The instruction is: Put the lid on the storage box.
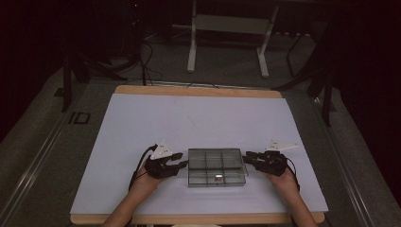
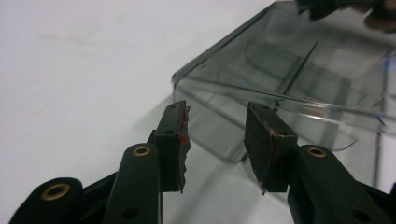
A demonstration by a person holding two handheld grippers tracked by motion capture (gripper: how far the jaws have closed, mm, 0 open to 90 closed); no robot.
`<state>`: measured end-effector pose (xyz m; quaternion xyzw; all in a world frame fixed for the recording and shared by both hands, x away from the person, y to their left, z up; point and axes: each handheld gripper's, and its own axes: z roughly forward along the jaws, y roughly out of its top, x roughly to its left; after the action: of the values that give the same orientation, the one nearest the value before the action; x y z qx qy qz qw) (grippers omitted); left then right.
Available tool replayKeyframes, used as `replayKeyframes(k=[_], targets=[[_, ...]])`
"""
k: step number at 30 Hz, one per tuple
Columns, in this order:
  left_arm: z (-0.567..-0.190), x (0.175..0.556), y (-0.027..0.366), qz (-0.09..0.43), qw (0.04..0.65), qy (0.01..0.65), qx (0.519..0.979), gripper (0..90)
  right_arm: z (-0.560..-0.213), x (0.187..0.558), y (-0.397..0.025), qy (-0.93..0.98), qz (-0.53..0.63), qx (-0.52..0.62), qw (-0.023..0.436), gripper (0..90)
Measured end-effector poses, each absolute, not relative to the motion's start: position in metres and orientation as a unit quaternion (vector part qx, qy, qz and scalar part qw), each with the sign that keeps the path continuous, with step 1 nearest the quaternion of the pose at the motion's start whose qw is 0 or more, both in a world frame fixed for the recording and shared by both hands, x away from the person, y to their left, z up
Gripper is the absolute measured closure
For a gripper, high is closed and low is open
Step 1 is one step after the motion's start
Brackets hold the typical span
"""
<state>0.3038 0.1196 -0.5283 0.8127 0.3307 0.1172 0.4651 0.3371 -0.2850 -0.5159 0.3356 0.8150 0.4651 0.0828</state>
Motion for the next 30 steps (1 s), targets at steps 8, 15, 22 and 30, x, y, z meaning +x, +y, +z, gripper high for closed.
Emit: replayKeyframes(k=[8,15,22,30], targets=[[-0.531,0.309,0.128,0.113,0.471,0.35,0.802,55.3,-0.519,0.339,-0.291,0.815,0.457,0.342,0.096,64.8],[-0.528,0.308,0.131,0.095,0.491,0.349,0.793,36.0,-0.515,0.339,-0.295,0.807,0.465,0.345,0.116,46.6],[-0.53,0.31,0.13,0.078,0.495,0.353,0.79,14.1,-0.513,0.338,-0.295,0.804,0.479,0.334,0.113,18.8],[-0.531,0.313,0.133,0.079,0.511,0.351,0.781,2.2,-0.514,0.34,-0.296,0.803,0.486,0.327,0.107,14.4]])
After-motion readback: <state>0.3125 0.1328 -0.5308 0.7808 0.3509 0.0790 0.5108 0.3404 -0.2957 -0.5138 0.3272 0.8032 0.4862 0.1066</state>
